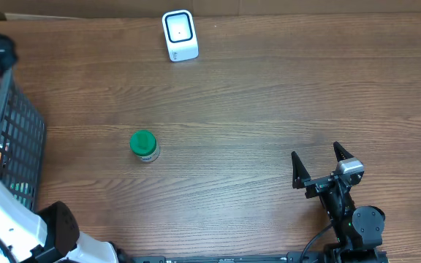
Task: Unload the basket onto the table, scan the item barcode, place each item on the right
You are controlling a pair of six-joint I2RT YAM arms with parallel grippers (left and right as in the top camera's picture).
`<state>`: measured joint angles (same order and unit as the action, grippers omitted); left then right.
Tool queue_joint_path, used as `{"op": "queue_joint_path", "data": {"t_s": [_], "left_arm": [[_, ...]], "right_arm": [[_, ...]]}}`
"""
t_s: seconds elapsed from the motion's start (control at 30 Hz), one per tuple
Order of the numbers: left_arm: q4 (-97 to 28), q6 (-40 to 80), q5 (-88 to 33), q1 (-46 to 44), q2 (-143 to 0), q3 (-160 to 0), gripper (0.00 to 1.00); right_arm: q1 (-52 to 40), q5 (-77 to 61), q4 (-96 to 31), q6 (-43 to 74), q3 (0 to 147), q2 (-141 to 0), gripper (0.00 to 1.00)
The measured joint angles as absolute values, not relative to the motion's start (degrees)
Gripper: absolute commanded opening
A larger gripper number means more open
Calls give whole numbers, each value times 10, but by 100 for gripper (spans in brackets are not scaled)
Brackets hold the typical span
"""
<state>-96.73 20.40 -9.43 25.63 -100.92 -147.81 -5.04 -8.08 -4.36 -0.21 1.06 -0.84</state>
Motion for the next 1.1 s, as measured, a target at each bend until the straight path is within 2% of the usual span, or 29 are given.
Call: {"op": "queue_joint_path", "data": {"t_s": [0.53, 0.83, 1.1], "left_arm": [[-933, 190, 23, 109, -1009, -1168, 100], [-875, 177, 50, 97, -1009, -1046, 100], [-792, 117, 15, 69, -1009, -946, 100]], "right_arm": [[-50, -81, -44, -2, 11, -8, 100], [-50, -81, -43, -2, 11, -8, 100], [-50, -81, -43, -2, 11, -8, 100]]}}
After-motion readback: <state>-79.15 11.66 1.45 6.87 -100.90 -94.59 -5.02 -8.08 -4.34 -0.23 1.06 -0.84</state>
